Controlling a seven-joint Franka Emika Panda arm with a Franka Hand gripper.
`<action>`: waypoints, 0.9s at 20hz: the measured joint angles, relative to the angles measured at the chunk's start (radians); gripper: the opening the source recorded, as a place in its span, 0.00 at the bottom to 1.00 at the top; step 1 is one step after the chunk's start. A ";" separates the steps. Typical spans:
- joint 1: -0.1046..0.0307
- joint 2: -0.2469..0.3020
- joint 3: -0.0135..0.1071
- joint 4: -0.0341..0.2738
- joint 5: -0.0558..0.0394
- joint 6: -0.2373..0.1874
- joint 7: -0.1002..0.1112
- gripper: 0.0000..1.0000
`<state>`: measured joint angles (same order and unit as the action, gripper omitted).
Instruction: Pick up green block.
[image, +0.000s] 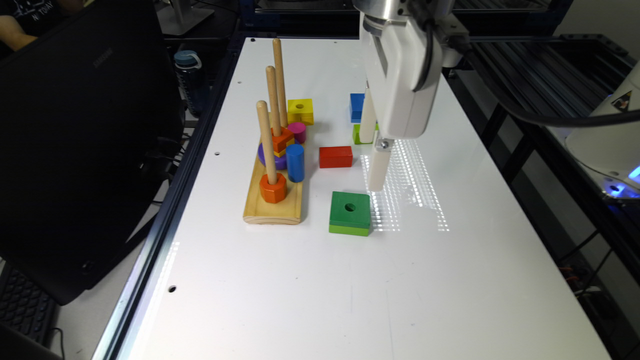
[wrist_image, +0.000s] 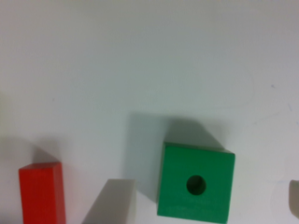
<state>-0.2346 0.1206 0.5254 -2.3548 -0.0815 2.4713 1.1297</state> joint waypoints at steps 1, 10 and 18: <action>-0.002 0.011 -0.001 0.003 -0.0105 0.016 0.004 1.00; -0.012 0.165 -0.018 0.147 -0.1121 0.017 0.043 1.00; -0.012 0.163 0.003 0.148 -0.1272 0.014 0.076 1.00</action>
<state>-0.2461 0.2838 0.5280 -2.2072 -0.2087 2.4848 1.2053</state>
